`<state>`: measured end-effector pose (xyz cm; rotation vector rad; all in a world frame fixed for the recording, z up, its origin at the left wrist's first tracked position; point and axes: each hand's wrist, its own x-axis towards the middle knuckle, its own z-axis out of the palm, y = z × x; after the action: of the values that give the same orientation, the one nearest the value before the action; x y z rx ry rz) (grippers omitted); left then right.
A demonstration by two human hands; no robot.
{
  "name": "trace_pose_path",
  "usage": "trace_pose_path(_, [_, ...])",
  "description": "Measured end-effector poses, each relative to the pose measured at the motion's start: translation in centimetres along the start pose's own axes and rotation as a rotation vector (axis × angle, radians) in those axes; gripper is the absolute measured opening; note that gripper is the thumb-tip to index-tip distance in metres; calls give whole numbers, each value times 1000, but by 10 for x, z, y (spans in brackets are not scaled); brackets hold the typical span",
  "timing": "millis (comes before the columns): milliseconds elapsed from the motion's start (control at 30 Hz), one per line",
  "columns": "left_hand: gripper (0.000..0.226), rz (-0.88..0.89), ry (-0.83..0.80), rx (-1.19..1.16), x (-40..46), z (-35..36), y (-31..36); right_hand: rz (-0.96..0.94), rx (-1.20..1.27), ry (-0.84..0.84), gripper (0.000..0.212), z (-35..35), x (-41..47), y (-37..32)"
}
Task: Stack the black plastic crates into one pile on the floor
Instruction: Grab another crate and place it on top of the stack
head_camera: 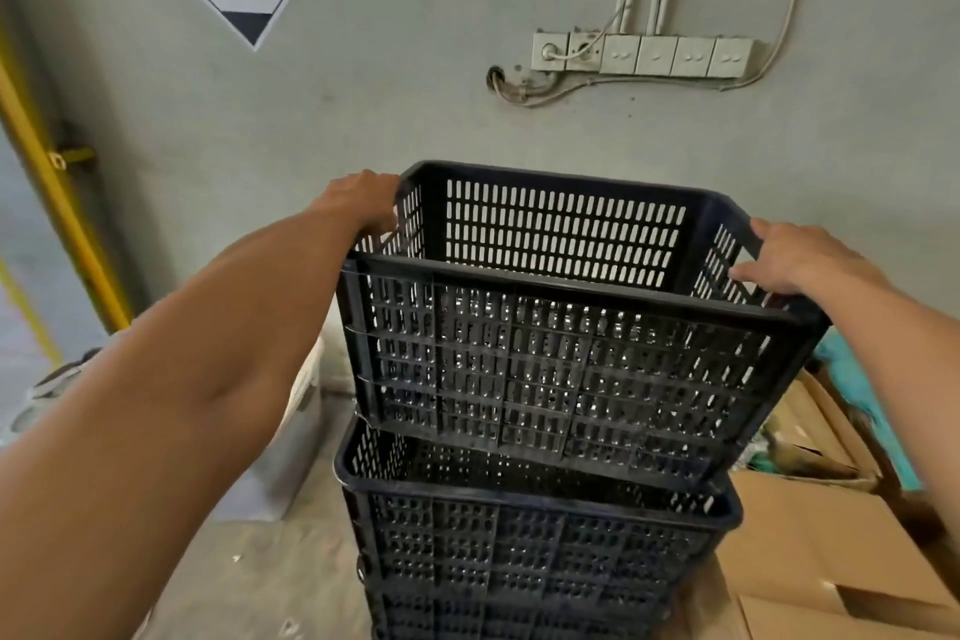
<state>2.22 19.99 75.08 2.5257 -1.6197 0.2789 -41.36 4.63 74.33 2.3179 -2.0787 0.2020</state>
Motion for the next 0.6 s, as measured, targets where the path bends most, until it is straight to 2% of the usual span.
trace_pose_path(267, [48, -73, -4, 47, -20, -5, -17, -67, 1, 9, 81, 5, 0, -12])
trace_pose_path(600, [50, -153, -9, 5, -69, -4, -1, -117, 45, -8, 83, -2, -23, 11])
